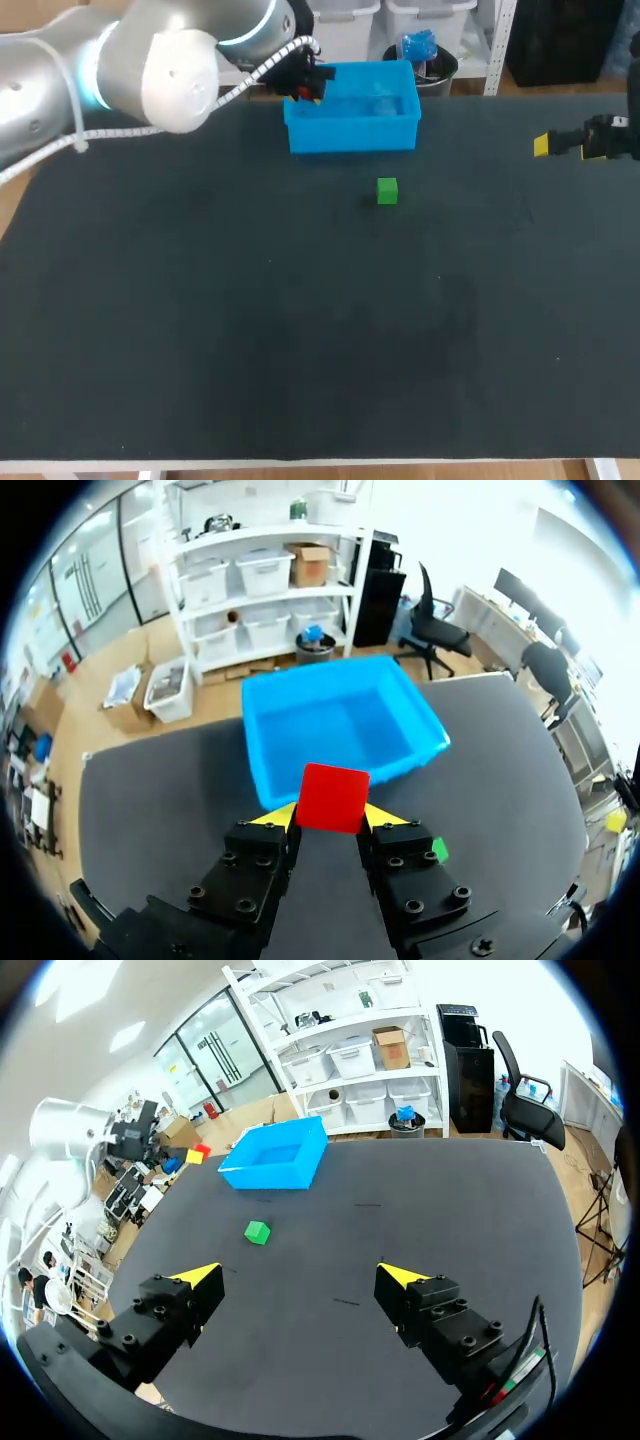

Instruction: Use the left arm to pick the red cube and place it into the blue plastic box first, then use the right arm to grasp the green cube and put it into the same blue plastic box after the first action is fully finished.

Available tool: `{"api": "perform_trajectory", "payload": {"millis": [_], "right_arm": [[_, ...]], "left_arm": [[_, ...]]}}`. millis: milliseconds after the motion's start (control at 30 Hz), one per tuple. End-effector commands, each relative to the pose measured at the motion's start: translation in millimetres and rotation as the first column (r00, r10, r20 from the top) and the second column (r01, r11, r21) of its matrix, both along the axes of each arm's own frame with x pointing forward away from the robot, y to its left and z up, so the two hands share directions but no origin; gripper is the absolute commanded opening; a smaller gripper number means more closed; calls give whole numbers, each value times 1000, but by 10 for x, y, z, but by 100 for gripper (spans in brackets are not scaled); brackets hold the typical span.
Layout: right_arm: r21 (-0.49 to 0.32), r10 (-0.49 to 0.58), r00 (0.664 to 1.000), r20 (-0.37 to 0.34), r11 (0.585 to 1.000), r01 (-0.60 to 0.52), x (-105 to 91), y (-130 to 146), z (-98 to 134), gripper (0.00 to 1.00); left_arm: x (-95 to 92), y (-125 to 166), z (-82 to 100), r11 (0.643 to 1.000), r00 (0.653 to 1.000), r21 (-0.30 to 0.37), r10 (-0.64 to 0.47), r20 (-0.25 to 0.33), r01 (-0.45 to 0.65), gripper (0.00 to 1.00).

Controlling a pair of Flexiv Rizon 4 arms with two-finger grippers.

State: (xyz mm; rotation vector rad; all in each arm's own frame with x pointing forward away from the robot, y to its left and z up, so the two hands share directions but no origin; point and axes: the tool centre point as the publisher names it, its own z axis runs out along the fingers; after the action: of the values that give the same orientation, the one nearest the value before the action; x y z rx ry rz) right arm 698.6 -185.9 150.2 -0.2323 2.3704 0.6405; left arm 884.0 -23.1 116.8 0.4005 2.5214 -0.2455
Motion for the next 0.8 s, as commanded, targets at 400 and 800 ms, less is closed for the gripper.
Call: {"api": "perform_trajectory", "payload": {"millis": [400,800], "right_arm": [[-2,-1,1000,-1,1000,1,5,6,0,100],[-2,-1,1000,-1,1000,1,5,6,0,100]], "left_arm": [[912,-234,-171,999,999,28,-20,-50,21,0],[1054,-394,-417,998,994,43,-33,-104,37,0]]}}
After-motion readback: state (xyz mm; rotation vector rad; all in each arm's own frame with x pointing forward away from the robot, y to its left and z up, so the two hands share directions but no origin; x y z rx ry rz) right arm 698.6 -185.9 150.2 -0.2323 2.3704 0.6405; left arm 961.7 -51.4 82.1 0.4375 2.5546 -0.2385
